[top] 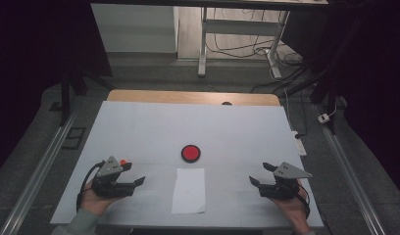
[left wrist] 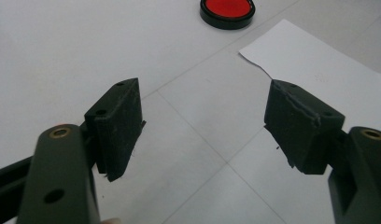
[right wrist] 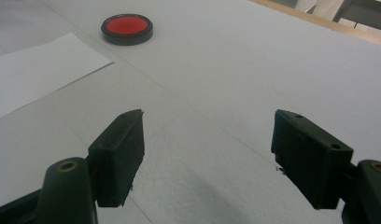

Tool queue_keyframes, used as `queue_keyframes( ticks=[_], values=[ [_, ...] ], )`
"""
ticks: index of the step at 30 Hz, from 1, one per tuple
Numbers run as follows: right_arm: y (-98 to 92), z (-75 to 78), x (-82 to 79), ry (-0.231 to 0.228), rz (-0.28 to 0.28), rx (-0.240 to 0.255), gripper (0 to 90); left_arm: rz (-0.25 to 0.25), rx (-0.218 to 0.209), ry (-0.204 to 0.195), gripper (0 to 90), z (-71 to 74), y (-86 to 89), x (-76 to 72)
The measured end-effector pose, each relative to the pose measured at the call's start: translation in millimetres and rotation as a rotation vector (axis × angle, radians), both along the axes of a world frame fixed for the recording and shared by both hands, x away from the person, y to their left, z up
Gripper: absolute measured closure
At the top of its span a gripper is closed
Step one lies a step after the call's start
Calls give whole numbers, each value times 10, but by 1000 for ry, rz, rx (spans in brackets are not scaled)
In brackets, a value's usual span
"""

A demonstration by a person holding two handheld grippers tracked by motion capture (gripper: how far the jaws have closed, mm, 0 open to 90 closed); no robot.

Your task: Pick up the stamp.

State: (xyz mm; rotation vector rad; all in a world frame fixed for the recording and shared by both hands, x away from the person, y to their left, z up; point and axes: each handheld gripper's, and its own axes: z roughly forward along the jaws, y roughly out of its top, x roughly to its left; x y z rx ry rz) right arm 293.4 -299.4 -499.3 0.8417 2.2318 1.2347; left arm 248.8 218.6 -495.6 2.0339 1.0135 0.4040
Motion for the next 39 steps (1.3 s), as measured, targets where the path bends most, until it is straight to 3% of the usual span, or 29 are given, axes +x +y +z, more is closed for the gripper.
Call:
queue_keyframes(
  ticks=[11,16,28,39],
  values=[
    [-4,-2,1,6,-8,-5,260,33,31,57,279,116,57,247],
    [4,-17,7,9,-6,-4,260,60,34,58,279,124,139,328],
    [15,-30,5,16,-9,-14,264,102,46,93,279,28,388,328],
    [11,-55,8,23,-12,-13,268,129,75,105,276,-74,425,368]
  ],
)
